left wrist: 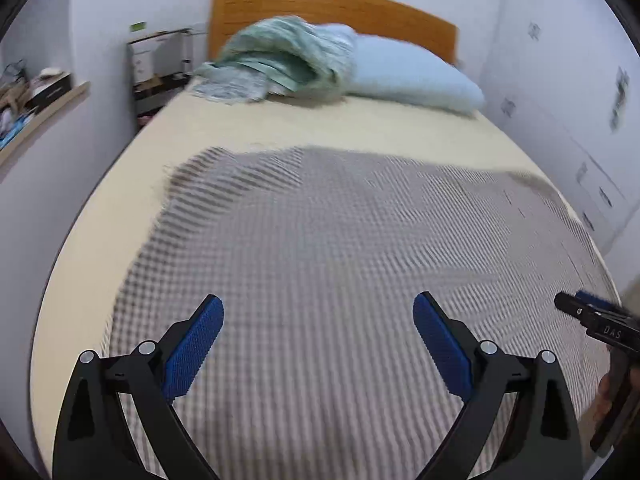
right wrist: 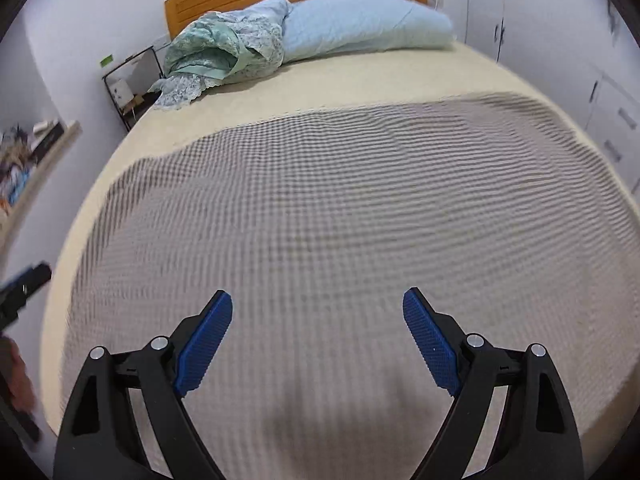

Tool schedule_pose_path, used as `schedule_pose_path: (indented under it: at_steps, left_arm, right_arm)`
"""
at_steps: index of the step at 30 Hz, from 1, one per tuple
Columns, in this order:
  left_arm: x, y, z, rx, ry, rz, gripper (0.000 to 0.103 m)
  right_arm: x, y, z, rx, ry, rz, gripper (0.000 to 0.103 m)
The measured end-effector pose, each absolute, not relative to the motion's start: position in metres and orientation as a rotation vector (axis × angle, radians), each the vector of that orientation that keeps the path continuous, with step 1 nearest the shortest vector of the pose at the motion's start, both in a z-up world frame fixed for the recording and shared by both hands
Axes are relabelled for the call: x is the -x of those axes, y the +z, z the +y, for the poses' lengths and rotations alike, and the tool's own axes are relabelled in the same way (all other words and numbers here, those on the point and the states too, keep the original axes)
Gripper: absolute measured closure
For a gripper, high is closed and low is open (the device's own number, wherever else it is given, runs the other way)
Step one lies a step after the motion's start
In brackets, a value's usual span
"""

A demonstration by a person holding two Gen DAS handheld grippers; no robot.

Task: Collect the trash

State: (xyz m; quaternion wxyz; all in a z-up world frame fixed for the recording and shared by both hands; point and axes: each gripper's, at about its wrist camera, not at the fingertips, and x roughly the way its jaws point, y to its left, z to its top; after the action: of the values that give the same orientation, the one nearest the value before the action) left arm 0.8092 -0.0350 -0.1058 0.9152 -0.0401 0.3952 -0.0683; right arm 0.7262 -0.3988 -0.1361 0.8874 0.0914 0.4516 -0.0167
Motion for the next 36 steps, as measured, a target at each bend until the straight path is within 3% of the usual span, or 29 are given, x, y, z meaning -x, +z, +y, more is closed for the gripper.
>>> schedule_pose_path:
  at_steps: [10,17,20,29,36]
  left_arm:
    - [-0.872,-0.108,-0.023,0.122,-0.143,0.679,0.010]
    - [-0.860,-0.085,-0.027,0.090,-0.099,0.361,0.010]
    - [-0.848,-0.074,-0.030,0.074,-0.098,0.282,0.010]
    - [-0.790,-0.057,-0.032,0.049,-0.093,0.282,0.010]
    - [-0.691,-0.040,-0.020,0.077,-0.082,0.304,0.007]
  right_arm:
    - [-0.811,-0.147,-0.370,-0.252,-0.078,0.962,0.020]
    - [-0.781,-0.098,-0.350,-0.083,-0.063,0.453,0.020]
    - [-0.776,-0.089,-0.348,-0.050,-0.038,0.381,0.020]
    - [-0.733,-0.078,-0.323,-0.020,0.045,0.424,0.020]
    - [-0.652,-0.068,-0.300,0.045,0.121,0.452,0.020]
